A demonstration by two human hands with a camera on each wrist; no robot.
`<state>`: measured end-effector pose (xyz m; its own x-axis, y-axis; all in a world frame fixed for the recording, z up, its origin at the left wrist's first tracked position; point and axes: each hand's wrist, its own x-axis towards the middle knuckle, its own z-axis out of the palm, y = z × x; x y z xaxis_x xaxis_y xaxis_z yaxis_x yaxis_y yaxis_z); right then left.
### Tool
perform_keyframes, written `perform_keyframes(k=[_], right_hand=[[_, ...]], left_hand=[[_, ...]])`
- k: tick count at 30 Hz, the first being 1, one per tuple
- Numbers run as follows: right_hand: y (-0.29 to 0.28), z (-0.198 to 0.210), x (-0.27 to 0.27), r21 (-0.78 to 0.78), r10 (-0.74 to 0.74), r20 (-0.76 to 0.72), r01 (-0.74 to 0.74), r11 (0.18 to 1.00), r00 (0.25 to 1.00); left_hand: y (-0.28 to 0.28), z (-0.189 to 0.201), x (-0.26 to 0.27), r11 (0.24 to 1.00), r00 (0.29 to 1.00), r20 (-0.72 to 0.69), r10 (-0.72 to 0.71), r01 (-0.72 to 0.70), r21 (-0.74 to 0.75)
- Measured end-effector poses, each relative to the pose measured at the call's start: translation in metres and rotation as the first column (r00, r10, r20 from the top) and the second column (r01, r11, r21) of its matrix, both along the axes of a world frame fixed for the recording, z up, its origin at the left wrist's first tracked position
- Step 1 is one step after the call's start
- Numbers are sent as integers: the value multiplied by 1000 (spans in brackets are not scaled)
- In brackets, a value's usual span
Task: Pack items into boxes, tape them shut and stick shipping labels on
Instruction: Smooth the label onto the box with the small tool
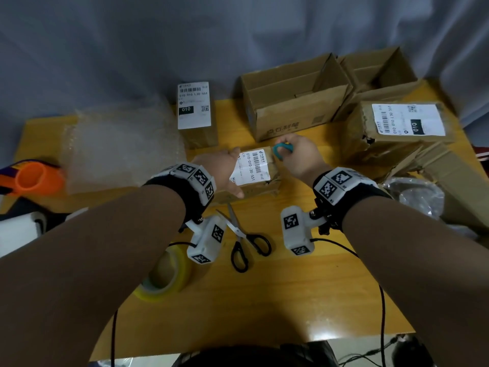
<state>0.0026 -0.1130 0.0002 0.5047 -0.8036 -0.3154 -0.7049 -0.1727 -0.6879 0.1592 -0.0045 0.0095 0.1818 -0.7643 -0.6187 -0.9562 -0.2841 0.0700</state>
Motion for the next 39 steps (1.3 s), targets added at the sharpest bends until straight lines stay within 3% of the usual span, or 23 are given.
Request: perform_keyframes(k=[11, 21, 28, 37, 39], right_hand=[[0, 16, -5, -52, 206, -206, -221, 974, 957], [12, 14, -16, -11, 152, -165, -156, 988, 975], [10, 25, -19, -40, 277, -293, -301, 953, 915], [17, 26, -38, 32, 283, -226, -283, 959, 932], [19, 24, -43, 19, 211, -176, -211, 977, 962]], left_hand=[[2, 3, -5, 1000, 1000, 25, 10, -9, -28], [3, 4, -7, 999, 999, 34, 32, -30, -33], [5, 2, -6, 998, 998, 34, 48, -46, -41], [6, -3, -4, 997, 998, 27, 57, -55, -47], [7, -7, -2, 997, 998, 19, 66, -65, -47]])
